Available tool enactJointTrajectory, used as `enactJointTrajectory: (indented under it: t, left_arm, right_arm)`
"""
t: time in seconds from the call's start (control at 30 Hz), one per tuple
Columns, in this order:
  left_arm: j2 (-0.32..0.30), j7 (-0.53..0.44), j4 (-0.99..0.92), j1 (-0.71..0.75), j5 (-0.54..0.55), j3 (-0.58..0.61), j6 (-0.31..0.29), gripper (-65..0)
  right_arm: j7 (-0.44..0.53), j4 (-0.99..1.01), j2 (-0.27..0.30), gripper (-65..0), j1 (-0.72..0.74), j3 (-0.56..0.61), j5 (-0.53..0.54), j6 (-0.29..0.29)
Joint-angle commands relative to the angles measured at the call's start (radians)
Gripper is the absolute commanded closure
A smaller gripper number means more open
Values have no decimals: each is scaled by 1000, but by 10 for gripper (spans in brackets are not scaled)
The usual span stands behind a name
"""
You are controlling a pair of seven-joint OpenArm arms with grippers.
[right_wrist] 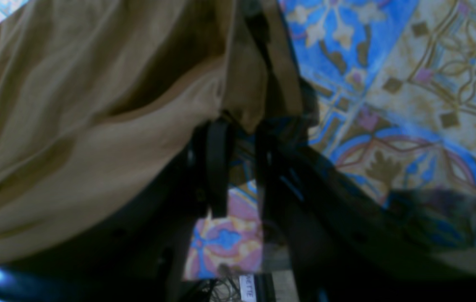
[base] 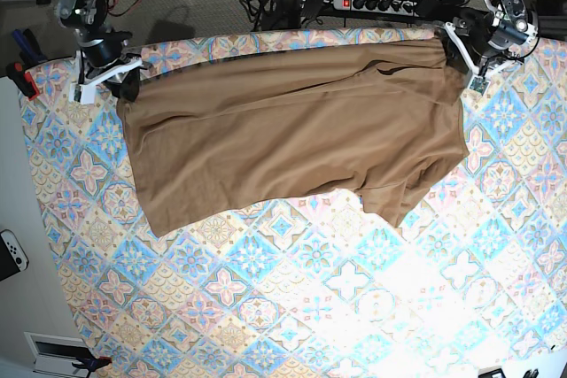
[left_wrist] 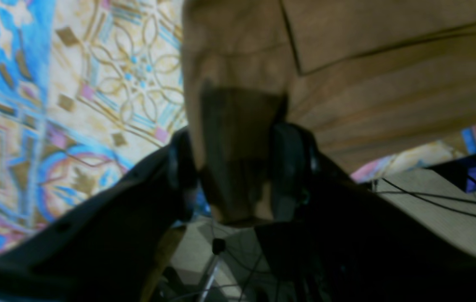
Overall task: Layout the t-shirt on the table in an organized manner, then fold the t-shirt properly
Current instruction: 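Drag the t-shirt by its shoulder edge with both grippers toward the robot, then release the shoulder edge and move both grippers to the t-shirt's side edges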
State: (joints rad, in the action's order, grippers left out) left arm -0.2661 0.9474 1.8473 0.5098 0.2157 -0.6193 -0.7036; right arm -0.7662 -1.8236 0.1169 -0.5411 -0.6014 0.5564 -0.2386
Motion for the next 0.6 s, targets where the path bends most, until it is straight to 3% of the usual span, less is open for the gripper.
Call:
enactJointTrajectory:
  t: [0.0, 0.2, 0.4, 0.57]
  left_arm:
    - [-14, -5, 21, 2, -6, -9, 5, -261]
    - [-14, -5, 22, -4, -6, -9, 5, -262]
    - [-14, -5, 22, -6, -6, -9, 5, -263]
    - [-15, -9, 22, -6, -6, -9, 5, -263]
  right_arm:
    - [21, -17, 13, -105, -4, -9, 7, 3]
    - [21, -8, 13, -116, 0, -7, 6, 3]
    - [21, -6, 13, -284, -4, -4, 6, 3]
    - [21, -9, 13, -260, -4, -4, 6, 3]
